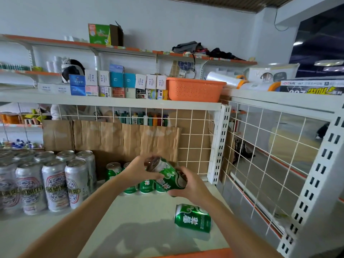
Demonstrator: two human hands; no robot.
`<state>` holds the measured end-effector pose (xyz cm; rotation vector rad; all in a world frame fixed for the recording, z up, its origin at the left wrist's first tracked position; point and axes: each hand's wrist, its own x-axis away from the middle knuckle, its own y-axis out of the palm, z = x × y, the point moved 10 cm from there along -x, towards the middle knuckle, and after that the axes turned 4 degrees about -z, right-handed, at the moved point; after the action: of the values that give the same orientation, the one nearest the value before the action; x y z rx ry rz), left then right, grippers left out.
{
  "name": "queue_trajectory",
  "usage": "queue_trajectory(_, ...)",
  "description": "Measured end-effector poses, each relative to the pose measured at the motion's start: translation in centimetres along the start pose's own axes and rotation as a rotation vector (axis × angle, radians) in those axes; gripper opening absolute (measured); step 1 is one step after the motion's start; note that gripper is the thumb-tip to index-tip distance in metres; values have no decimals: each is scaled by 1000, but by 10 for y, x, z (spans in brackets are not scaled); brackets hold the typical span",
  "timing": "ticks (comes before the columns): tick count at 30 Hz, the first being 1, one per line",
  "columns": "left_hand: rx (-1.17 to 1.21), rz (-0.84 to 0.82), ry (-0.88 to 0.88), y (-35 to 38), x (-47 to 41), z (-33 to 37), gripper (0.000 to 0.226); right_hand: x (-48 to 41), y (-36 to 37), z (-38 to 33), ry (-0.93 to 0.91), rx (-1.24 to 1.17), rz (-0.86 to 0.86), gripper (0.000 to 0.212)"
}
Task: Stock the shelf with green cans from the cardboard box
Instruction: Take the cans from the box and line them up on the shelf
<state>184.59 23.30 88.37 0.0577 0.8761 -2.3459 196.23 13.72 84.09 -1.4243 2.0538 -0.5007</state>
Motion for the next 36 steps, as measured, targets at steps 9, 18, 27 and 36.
queue_trajectory(9, 554, 41, 1, 6, 14, -13, 81, 5, 4, 1, 8, -442, 77, 47)
queue_trajectory(18, 711, 63, 0, 18, 17, -2, 58, 13, 24, -5, -7, -507, 36, 60)
queue_trajectory(27, 721, 168, -24, 12, 20, -17, 67, 25, 14, -16, 9, -68, 43, 105)
queue_trajectory(36, 565, 164, -85, 14, 15, -8, 27, 28, 28, -12, 96, -74, 122, 61)
